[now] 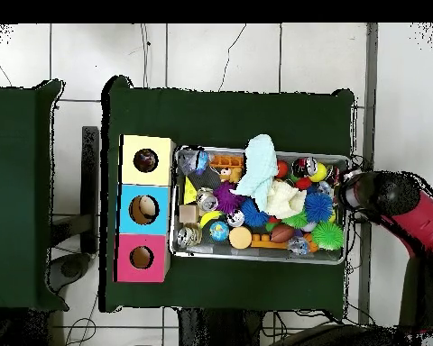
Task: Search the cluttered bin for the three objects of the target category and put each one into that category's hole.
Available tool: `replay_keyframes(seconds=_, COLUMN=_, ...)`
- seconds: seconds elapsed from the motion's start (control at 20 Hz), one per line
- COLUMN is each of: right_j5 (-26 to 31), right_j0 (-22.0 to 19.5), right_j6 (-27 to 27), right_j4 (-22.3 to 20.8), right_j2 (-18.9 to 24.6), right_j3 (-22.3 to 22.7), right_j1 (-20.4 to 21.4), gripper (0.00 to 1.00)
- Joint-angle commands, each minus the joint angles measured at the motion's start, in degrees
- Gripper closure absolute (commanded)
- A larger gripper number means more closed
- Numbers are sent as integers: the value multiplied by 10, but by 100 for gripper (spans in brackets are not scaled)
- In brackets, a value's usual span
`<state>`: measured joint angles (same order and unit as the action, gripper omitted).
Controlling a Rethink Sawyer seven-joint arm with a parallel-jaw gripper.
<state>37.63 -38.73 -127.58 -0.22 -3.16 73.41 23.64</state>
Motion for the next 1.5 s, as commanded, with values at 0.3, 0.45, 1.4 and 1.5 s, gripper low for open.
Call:
replay_keyframes(seconds=0.3, right_j5=15, right_j0=31, right_j6=-64, right_j4=20, right_j2=19, right_j3=58, right_j1=20, gripper=100)
replay_keyframes(seconds=0.45, right_j5=3, right_j0=28, right_j6=-59, right_j4=19, right_j2=22, right_j3=51, right_j1=10, gripper=100)
replay_keyframes(seconds=1.4, right_j5=-51, right_j0=25, right_j6=-91, right_j4=45, right_j2=62, right_j3=30, right_j1=-50, gripper=100)
replay_keyframes(seconds=1.5, right_j5=-45, right_j0=45, right_j6=-120, right_j4=56, right_j2=44, right_j3=46, right_j1=-34, gripper=100)
